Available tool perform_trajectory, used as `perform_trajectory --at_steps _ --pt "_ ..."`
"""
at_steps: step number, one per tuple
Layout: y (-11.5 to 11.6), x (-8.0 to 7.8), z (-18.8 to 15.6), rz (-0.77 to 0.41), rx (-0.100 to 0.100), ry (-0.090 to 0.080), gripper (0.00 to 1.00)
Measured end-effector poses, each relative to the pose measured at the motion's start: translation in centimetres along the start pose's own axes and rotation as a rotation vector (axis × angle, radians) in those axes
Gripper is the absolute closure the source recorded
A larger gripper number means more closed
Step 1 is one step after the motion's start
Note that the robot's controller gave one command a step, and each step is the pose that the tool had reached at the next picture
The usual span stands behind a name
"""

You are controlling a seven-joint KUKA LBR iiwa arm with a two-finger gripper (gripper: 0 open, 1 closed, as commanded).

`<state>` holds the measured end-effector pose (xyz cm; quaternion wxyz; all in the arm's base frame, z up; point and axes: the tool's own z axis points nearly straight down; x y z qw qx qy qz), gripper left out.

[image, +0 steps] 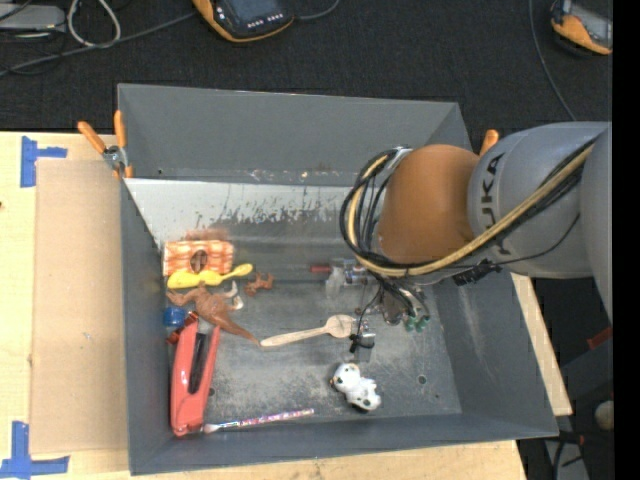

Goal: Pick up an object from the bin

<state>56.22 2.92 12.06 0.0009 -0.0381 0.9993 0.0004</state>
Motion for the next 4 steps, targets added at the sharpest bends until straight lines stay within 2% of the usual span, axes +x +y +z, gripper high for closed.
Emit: perform_trajectory --at_steps 1,2,3,4 --pt "2.6 -0.7 4.3 0.079 -0.001 0.009 0.0" --pt "5.3 -1.5 1.0 0.06 -0.001 -0.003 0.0" --pt "5.2 -0.7 5.4 0.056 0.001 0.003 0.0" --pt "5.3 1.2 5.1 0.183 -0.002 -0.005 1.0"
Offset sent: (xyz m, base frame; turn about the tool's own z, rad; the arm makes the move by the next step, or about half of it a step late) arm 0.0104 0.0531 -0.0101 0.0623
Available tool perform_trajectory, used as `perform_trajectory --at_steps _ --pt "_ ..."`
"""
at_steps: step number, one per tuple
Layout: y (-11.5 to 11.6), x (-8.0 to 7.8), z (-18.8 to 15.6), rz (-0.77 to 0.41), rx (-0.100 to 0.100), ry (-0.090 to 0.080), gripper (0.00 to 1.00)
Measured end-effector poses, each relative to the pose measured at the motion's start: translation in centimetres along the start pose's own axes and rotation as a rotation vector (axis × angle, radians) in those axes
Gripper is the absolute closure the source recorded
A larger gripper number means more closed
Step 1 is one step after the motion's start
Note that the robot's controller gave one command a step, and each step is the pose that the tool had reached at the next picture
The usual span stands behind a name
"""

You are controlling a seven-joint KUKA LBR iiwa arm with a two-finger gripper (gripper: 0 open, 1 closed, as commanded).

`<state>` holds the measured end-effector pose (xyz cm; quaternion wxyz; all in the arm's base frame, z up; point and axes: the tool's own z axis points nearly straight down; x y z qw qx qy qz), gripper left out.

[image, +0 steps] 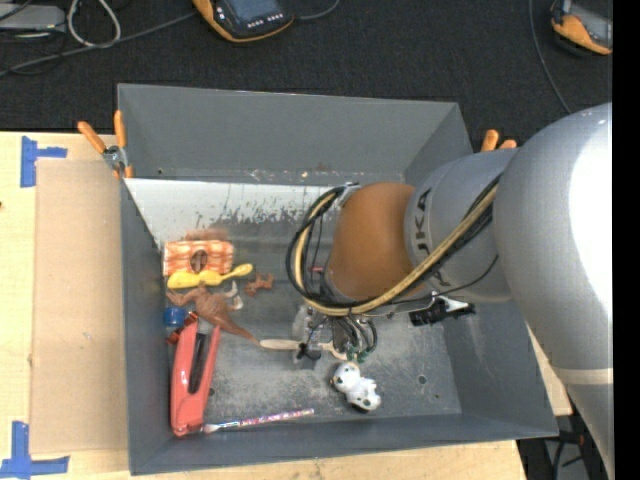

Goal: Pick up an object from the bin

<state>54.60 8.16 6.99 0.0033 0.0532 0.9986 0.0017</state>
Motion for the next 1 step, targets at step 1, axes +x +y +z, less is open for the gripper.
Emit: perform_trajectory --at_steps 1 --pt "0.0 0.0 0.0 0.0 0.0 0.0 1.0"
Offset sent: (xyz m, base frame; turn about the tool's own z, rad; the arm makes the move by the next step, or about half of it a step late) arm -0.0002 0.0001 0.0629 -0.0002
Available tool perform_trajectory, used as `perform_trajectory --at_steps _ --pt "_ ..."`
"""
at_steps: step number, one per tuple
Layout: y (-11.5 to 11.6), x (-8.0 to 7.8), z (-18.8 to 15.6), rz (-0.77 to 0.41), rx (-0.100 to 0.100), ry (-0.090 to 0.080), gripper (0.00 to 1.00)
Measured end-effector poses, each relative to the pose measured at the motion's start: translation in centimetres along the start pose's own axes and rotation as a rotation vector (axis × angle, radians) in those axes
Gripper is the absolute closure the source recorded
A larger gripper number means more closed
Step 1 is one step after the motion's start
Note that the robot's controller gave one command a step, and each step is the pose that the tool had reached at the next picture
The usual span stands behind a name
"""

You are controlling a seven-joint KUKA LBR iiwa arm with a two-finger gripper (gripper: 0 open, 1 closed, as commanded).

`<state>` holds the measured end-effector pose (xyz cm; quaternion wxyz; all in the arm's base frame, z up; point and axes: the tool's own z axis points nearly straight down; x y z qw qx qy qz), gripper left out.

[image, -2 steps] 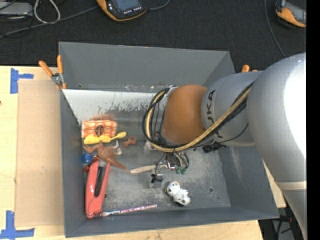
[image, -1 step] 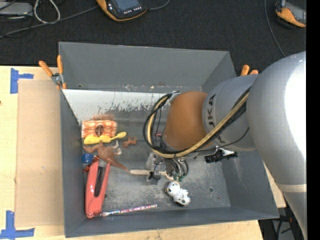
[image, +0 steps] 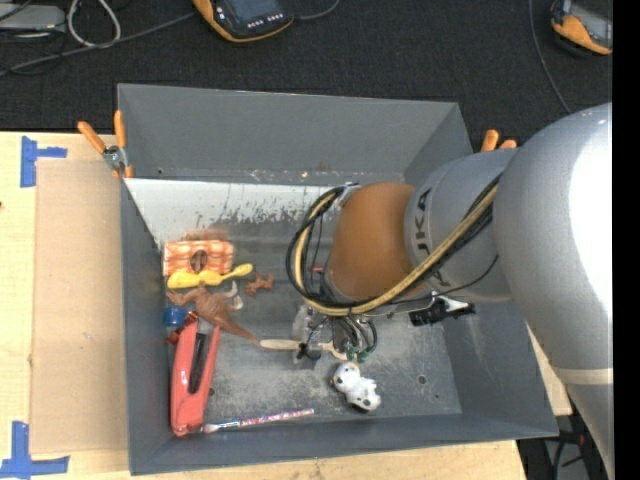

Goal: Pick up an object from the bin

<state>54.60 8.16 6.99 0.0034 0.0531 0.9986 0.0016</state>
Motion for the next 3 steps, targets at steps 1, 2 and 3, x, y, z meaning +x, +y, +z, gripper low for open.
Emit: perform_trajectory --at_steps 1,2,3 --pt "-0.1 0.2 -3.3 -0.001 0.001 0.007 1.0" --pt "-0.1 0.2 -7.1 -0.002 0.001 0.009 1.0" --pt "0.0 0.1 -10.7 -0.002 0.001 0.007 1.0"
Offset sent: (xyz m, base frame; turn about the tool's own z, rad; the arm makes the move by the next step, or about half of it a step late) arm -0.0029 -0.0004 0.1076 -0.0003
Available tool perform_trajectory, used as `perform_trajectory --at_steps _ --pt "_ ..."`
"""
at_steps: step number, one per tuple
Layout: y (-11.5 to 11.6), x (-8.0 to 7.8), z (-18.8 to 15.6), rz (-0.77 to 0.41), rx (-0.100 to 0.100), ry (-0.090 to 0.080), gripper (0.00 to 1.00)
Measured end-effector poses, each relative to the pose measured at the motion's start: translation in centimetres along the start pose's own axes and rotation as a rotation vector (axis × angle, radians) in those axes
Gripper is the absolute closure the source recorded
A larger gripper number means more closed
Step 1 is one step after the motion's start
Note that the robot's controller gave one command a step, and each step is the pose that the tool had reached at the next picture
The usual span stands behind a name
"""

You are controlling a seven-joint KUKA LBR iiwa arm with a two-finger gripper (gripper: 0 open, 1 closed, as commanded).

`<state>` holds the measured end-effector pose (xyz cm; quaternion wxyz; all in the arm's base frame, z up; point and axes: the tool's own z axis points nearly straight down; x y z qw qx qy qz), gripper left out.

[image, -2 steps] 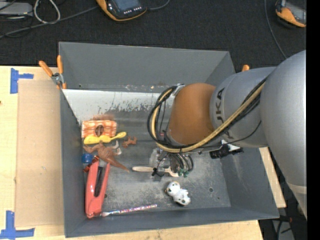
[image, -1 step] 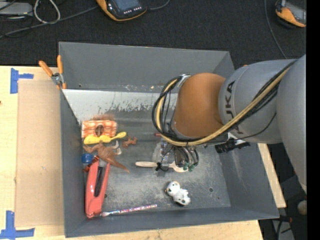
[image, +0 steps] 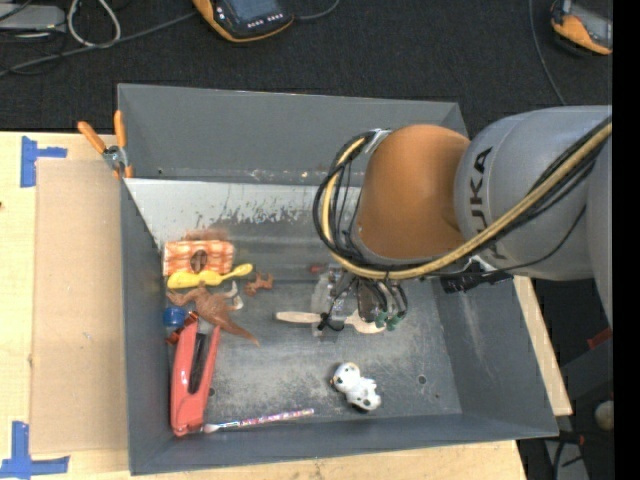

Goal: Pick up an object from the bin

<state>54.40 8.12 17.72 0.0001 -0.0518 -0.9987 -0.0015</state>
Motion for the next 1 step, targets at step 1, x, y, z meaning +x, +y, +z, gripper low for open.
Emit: perform_trajectory --at_steps 1 --pt "0.01 -0.03 -3.44 -0.002 -0.001 0.0 1.0"
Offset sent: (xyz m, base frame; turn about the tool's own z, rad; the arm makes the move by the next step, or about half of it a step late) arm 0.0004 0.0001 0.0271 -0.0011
